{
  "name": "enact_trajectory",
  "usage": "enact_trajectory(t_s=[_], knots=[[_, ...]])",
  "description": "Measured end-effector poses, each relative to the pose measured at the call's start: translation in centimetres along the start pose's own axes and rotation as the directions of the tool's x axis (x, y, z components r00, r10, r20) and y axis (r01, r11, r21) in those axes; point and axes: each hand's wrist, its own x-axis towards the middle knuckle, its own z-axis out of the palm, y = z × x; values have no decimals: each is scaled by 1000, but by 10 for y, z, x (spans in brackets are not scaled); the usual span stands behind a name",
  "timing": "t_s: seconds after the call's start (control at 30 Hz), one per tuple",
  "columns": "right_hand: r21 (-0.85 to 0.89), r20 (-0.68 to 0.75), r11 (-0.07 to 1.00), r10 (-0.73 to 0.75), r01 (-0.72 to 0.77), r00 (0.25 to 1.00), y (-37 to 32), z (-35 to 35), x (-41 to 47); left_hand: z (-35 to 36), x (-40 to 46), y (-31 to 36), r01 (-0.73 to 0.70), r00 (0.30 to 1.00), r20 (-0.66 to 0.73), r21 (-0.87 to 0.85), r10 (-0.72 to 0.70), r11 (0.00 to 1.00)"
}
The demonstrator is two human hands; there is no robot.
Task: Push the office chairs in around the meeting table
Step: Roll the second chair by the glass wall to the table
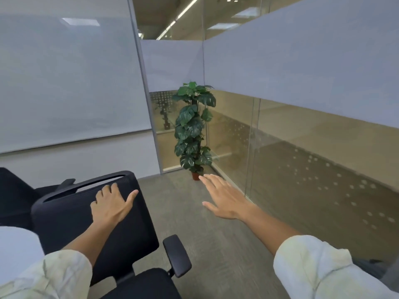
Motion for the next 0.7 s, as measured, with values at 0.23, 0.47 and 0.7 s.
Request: enact_trajectory(t_s=[0.23, 0.47, 0.7], knots=[[54, 16, 994, -98, 97, 995, 55, 31, 56, 30, 36, 19, 140, 990, -13, 19, -140, 990], [75, 76, 977, -205, 199, 976, 98, 78, 151, 75, 99, 30, 272, 962, -34, 14, -271, 962], [119, 92, 950, -301, 290, 949, 136, 117, 262, 109, 174, 52, 340, 940, -38, 29, -339, 940]])
